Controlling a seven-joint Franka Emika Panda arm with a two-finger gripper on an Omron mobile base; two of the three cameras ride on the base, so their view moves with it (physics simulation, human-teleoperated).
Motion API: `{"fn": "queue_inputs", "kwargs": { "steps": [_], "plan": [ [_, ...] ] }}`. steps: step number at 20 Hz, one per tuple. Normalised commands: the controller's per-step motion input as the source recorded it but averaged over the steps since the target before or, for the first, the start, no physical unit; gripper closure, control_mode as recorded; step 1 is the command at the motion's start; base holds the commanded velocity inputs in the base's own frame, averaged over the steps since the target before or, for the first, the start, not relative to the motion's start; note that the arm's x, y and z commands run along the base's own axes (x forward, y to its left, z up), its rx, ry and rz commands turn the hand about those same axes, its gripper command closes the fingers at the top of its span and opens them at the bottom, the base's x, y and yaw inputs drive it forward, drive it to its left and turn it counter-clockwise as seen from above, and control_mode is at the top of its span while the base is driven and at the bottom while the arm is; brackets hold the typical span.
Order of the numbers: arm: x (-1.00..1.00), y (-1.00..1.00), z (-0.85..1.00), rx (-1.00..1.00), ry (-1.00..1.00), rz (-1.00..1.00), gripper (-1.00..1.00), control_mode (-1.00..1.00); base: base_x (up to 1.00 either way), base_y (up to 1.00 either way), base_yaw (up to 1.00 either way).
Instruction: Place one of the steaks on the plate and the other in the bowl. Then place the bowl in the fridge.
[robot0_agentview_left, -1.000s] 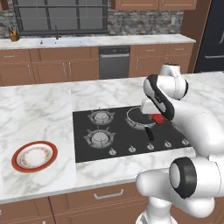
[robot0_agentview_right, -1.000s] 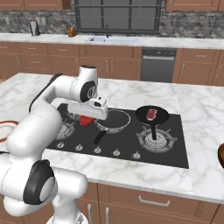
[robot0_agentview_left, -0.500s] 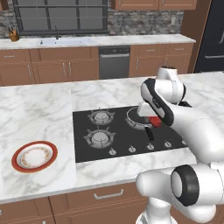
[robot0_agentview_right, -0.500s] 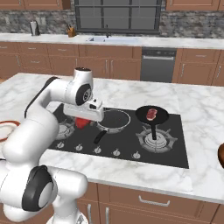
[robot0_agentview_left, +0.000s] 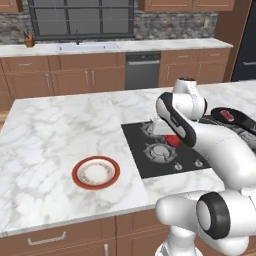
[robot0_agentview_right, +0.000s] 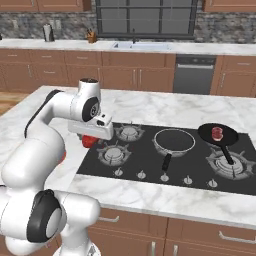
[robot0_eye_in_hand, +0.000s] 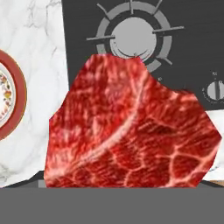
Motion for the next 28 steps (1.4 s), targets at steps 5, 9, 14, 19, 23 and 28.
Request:
{"fn": "queue_inputs", "kwargs": {
  "steps": [5,9,14,19,23,28],
  "plan": [
    [0.0,0.0,0.0,0.0,0.0,0.0,1.0,1.0,0.14,0.86,-0.05],
    [0.08,0.41,-0.03,0.0,0.0,-0.02,1.0,-1.0,0.07,0.41,-0.02],
    [0.37,0.64,-0.03,0.0,0.05,0.0,1.0,-1.0,0.0,0.0,0.0],
    [0.63,0.69,-0.22,-0.07,0.24,0.0,1.0,-1.0,0.0,0.0,0.0],
    [0.38,0.77,-0.61,-0.14,0.31,0.0,1.0,-1.0,0.0,0.0,0.0],
    [0.32,0.64,-0.7,-0.1,0.28,0.0,1.0,-1.0,0.0,0.0,0.0]
  ]
}}
